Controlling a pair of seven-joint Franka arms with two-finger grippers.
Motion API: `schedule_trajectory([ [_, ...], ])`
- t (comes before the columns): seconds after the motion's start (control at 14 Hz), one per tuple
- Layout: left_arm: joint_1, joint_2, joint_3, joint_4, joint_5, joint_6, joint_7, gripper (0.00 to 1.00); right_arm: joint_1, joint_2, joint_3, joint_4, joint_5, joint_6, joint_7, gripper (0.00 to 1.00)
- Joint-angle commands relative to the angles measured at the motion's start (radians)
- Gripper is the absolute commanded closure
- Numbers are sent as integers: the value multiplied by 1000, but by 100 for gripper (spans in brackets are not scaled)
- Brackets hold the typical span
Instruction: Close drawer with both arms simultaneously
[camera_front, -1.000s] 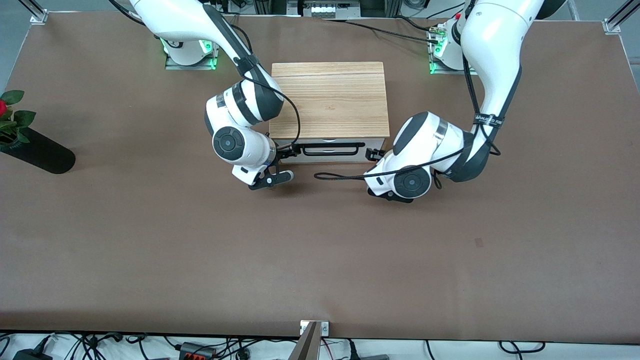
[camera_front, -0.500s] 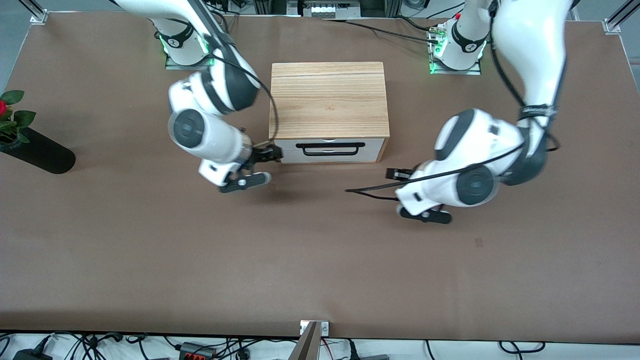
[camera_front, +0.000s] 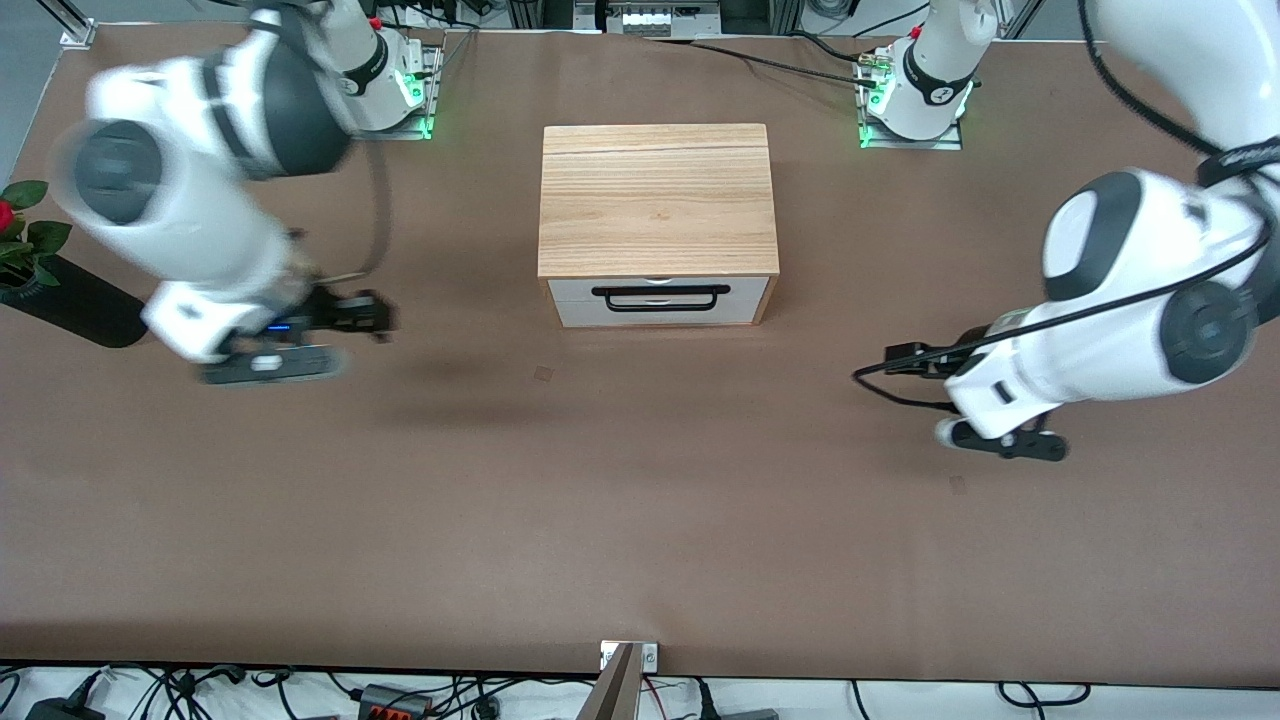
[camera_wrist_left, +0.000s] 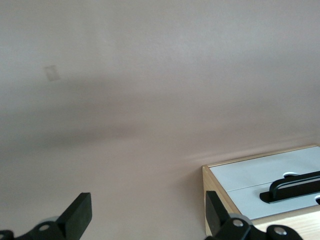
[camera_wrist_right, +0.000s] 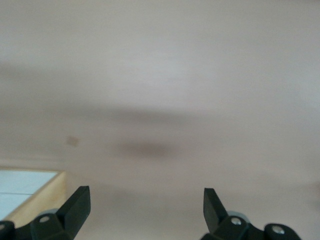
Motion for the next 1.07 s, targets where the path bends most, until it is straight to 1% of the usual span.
schedule_trajectory([
  [0.0,-7,-80,5,-22,58,-52,-56,0,-58,12,-24,94,-8,-127,-27,0],
  [0.07,-7,-114,0,-23,92,-57,-57,0,-75,12,-29,106,-10,-167,-41,0],
  [0.21,6,-183,3,-34,88,-64,-69,0,-103,-3,-32,117,-13,-238,-101,0],
  [0.29,24,-200,3,-34,89,-66,-83,0,-116,-6,-38,117,-2,-237,-133,0],
  [0.36,29,-212,2,-36,89,-80,-89,0,-159,-27,-35,100,18,-244,-168,0],
  [0.43,29,-217,-1,-45,89,-86,-97,0,-182,-56,-14,62,18,-255,-206,0],
  [0.5,29,-221,-9,-74,89,-71,-123,0,-207,-90,9,13,17,-248,-217,0],
  [0.57,24,-229,-12,-103,89,-49,-152,0,-250,-118,44,-26,17,-240,-218,0],
  [0.64,24,-262,-20,-149,89,-17,-163,0,-294,-139,107,-40,7,-234,-210,0],
  [0.71,24,-301,-23,-217,89,26,-165,0,-337,-153,158,-55,-2,-210,-205,0],
  [0.79,32,-363,-23,-317,89,78,-163,0,-375,-176,202,-87,-19,-182,-204,0],
  [0.86,33,-417,-23,-398,88,121,-154,0,-427,-214,260,-137,-37,-148,-204,0],
  [0.93,36,-465,-23,-464,88,139,-154,0,-477,-262,305,-203,-49,-89,-202,0],
  [1.0,36,-479,-23,-491,88,138,-151,0,-498,-299,327,-259,-57,-26,-199,0],
])
